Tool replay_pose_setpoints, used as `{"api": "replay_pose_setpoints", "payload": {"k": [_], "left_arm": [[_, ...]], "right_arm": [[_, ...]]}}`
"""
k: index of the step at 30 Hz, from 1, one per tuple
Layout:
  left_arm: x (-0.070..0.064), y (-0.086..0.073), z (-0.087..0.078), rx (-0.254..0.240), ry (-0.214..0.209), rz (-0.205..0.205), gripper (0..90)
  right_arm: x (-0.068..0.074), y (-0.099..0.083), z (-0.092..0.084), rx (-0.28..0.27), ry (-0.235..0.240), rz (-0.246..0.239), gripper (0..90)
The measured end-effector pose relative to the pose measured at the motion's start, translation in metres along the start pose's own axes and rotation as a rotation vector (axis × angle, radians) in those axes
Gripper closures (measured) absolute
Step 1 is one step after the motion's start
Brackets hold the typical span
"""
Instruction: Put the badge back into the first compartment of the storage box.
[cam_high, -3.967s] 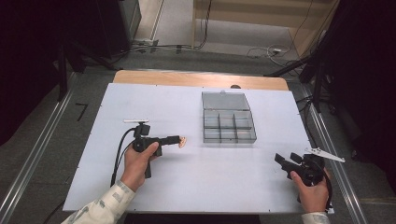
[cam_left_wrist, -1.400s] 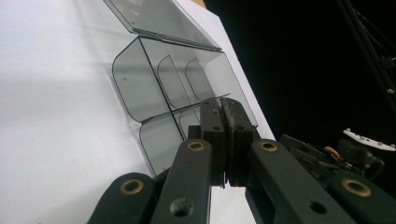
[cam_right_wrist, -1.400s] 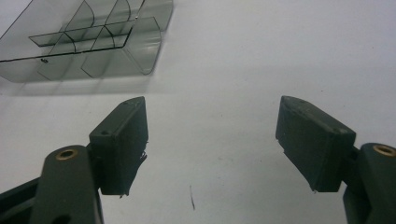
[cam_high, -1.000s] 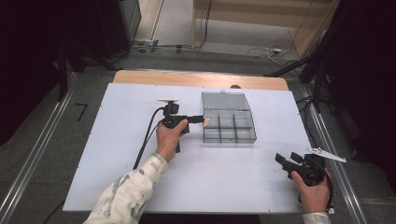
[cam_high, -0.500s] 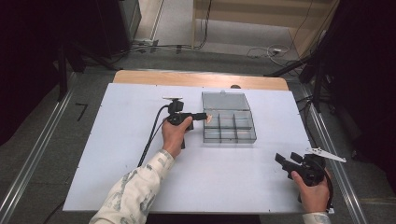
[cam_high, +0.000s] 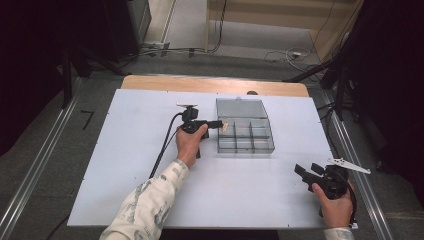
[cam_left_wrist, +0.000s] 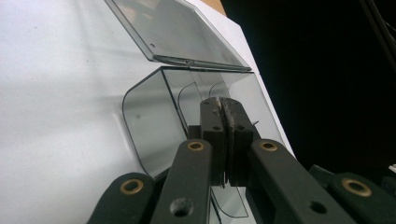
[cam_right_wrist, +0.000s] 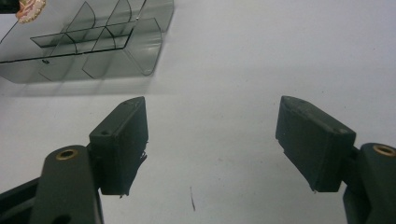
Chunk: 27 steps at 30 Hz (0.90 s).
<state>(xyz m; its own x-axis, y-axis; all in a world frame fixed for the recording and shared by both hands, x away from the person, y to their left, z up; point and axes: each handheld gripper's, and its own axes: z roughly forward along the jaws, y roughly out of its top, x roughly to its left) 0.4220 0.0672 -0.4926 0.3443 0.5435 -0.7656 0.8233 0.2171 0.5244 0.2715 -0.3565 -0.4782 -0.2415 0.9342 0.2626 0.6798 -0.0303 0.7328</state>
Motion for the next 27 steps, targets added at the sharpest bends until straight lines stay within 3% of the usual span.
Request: {"api": "replay_pose_setpoints", "payload": {"k": [3,6,11,13,27], "left_arm": [[-0.001,0.001,0.002,-0.016,0.008,0.006,87.8],[-0.002,0.002,0.002,-0.031,0.011,0.008,75.0],[-0.003,0.004,-0.003,-0.034,0.004,0.015,69.3],[-0.004,0.003,-0.004,-0.036,0.002,0.016,61.8],[-0.002,-0.005,-0.027,-0.064,-0.003,0.018,50.9]], "right_arm": [[0.0,0.0,0.0,-0.001,0.002,0.0,23.7],[0.0,0.0,0.0,-0.002,0.003,0.0,23.7],[0.0,0.0,0.0,-0.002,0.004,0.0,23.8],[0.0,0.0,0.0,0.0,0.002,0.0,23.8],[-0.001,-0.001,0.0,0.002,0.0,0.0,23.8]]}}
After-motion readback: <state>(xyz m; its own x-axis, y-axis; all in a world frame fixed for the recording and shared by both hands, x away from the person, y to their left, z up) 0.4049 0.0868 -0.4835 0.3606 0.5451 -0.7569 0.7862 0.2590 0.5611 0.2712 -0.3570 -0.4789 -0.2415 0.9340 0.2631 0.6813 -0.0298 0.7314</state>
